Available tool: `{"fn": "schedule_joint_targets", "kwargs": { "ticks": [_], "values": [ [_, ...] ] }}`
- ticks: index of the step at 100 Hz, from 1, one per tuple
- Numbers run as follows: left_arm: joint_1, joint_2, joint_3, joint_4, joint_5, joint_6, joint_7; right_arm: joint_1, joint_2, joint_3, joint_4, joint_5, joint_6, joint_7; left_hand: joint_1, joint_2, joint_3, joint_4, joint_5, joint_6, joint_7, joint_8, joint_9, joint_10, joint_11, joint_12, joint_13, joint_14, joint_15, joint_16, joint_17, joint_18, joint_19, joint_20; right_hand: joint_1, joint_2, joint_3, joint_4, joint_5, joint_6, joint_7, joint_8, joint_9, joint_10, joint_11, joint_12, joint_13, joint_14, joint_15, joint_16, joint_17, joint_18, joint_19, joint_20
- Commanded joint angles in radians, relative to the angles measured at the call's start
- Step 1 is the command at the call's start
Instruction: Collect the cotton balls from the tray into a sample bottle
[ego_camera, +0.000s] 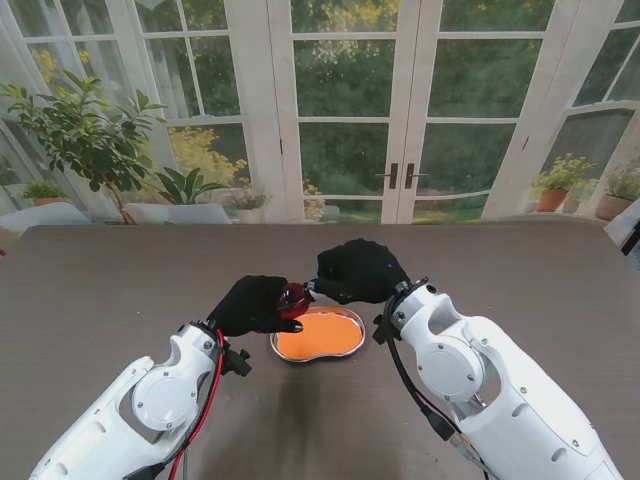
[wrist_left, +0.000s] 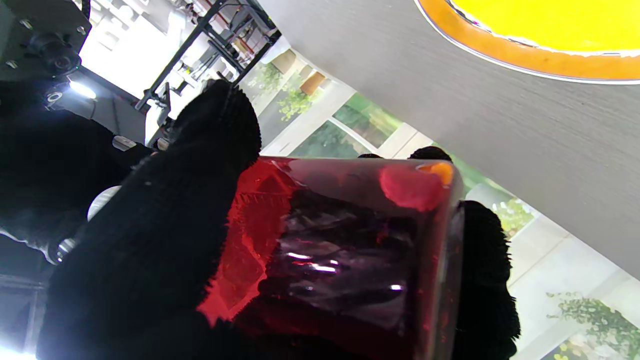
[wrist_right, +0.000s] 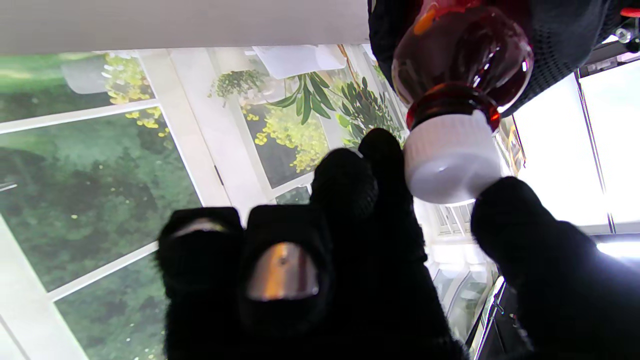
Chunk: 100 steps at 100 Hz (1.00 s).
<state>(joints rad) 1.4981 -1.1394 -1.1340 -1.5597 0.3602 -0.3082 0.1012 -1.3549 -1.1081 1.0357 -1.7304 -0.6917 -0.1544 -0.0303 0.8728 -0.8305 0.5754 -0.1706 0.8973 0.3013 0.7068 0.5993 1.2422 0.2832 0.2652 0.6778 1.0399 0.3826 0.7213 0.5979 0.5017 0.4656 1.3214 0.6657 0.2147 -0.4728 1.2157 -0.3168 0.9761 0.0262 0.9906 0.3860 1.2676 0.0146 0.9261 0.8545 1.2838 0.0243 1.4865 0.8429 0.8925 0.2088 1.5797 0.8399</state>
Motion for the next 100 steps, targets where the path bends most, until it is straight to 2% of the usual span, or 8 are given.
{"fn": "schedule_joint_targets", "kwargs": {
  "ticks": [1,4,7,32,57,100],
  "values": [
    [-0.007,-0.01,-0.002,-0.011,-0.005,-0.005,-0.011,-0.011,0.001,-0.008,-0.004,0.001,0.008,0.025,0.181,0.275,0.301,0.018,0.156,-0.219,0.126,0.016,0.046,-0.081,0.001,0.003,0.009,-0.007,0.016,0.0,-0.028,-0.038,0.019,-0.007,0.014,0.079,0.011,0.126,0.093,-0.004,0.018,0.079,0.035,0.006,-0.01,0.01,0.031,-0.008,0.05,0.015,0.002,0.044,0.078,0.026],
    [-0.007,-0.01,-0.002,-0.011,-0.006,-0.005,-0.011,-0.012,0.001,-0.008,-0.004,0.002,0.01,0.027,0.182,0.275,0.301,0.019,0.156,-0.217,0.125,0.016,0.047,-0.081,0.002,0.003,0.009,-0.007,0.016,0.001,-0.028,-0.037,0.019,-0.007,0.004,0.105,0.0,0.155,0.099,-0.002,-0.001,0.124,0.035,0.006,-0.01,0.011,0.03,-0.006,0.049,0.015,0.001,0.044,0.078,0.026],
    [-0.008,-0.01,-0.001,-0.011,-0.005,-0.005,-0.01,-0.012,0.001,-0.009,-0.004,0.002,0.011,0.027,0.183,0.275,0.3,0.019,0.156,-0.215,0.125,0.016,0.046,-0.081,0.001,0.003,0.009,-0.007,0.016,0.001,-0.028,-0.037,0.019,-0.007,-0.002,0.119,-0.003,0.162,0.101,0.002,-0.007,0.14,0.035,0.009,-0.01,0.011,0.03,-0.004,0.049,0.015,0.0,0.045,0.078,0.027],
    [-0.008,-0.011,0.0,-0.01,-0.006,-0.006,-0.008,-0.011,0.0,-0.008,-0.004,-0.001,0.013,0.022,0.184,0.277,0.299,0.019,0.157,-0.215,0.125,0.017,0.044,-0.079,0.002,0.003,0.007,-0.006,0.017,0.001,-0.03,-0.036,0.019,-0.006,-0.019,0.161,-0.025,0.164,0.095,0.003,-0.031,0.162,0.025,0.01,-0.015,0.01,0.03,0.0,0.043,0.012,-0.006,0.043,0.078,0.027],
    [-0.007,-0.011,0.0,-0.011,-0.007,-0.006,-0.005,-0.008,-0.001,-0.005,-0.001,0.0,0.01,0.015,0.185,0.277,0.298,0.019,0.157,-0.212,0.123,0.017,0.044,-0.077,0.003,0.003,0.006,-0.001,0.017,0.001,-0.031,-0.034,0.018,-0.006,-0.069,0.217,-0.066,0.164,0.079,0.017,-0.092,0.147,0.007,0.013,-0.031,0.004,0.03,0.009,0.024,0.003,-0.022,0.036,0.074,0.028],
    [-0.004,-0.011,-0.001,-0.014,-0.008,-0.003,-0.008,-0.003,-0.002,-0.003,0.006,-0.005,0.005,0.007,0.186,0.278,0.296,0.019,0.155,-0.213,0.121,0.017,0.044,-0.075,0.003,0.003,0.004,0.0,0.017,0.002,-0.032,-0.033,0.017,-0.005,-0.163,0.261,-0.14,0.174,0.043,0.029,-0.173,0.102,-0.021,0.015,-0.052,-0.002,0.03,0.01,-0.002,-0.011,-0.04,0.025,0.066,0.03]
  ]
}}
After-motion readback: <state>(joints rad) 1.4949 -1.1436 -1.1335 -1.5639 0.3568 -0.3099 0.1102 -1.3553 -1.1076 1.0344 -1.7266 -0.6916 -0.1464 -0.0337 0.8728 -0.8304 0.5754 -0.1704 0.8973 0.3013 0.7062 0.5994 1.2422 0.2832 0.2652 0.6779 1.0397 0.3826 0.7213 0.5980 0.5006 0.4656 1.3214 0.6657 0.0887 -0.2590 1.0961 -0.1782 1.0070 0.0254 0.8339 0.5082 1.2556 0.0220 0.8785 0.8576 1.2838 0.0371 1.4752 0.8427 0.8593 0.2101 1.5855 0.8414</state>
